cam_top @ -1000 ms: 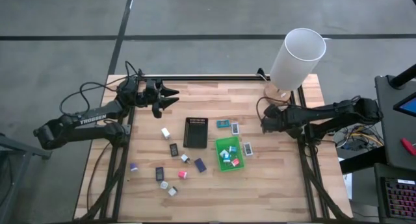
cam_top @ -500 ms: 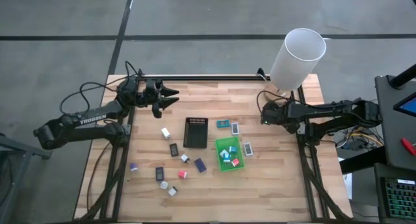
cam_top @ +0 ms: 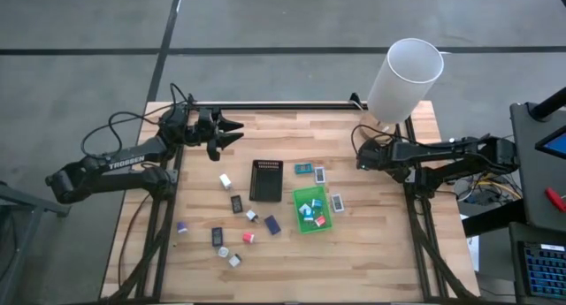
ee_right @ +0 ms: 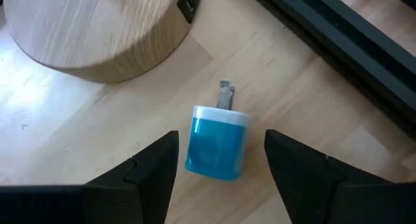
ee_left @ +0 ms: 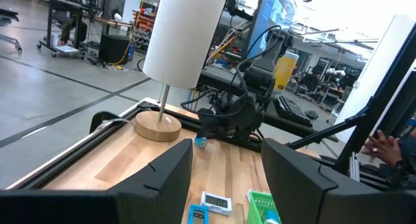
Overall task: Pick & Place Office items
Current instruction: Put the blue charger adapter into the green bin
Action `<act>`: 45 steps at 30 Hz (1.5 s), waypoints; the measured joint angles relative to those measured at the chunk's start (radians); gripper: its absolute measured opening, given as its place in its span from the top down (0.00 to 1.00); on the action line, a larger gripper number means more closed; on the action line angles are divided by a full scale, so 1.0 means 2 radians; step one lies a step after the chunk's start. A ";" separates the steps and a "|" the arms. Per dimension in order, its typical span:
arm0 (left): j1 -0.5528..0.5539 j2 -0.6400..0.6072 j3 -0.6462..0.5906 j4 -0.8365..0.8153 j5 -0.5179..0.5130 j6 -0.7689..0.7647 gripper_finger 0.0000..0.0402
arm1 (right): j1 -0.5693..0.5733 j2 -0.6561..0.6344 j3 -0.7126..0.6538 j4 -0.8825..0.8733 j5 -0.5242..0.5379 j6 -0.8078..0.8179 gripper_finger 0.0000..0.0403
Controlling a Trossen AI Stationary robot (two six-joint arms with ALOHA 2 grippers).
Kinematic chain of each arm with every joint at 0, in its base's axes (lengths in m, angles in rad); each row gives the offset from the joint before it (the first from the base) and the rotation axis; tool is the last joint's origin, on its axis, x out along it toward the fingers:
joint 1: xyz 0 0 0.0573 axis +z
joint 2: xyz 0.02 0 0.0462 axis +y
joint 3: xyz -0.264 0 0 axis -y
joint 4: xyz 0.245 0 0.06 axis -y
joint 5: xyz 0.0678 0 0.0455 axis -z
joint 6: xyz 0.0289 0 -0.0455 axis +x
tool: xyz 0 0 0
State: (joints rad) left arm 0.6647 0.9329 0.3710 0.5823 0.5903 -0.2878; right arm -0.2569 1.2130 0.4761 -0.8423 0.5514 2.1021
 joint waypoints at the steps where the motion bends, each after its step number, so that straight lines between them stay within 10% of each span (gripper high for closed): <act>1: 0.000 0.000 0.000 0.000 0.000 0.000 0.53 | 0.000 0.001 -0.002 0.003 0.000 0.000 0.45; 24: 0.000 0.000 0.000 0.000 0.000 0.000 0.53 | -0.013 0.001 -0.041 0.062 0.001 -0.032 0.66; 45: 0.000 0.000 0.000 0.000 0.000 0.000 0.53 | -0.008 -0.009 -0.022 0.062 -0.052 -0.102 0.65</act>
State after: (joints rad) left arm 0.6651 0.9325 0.3710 0.5827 0.5900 -0.2878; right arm -0.2721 1.1957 0.4319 -0.7192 0.4479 1.8989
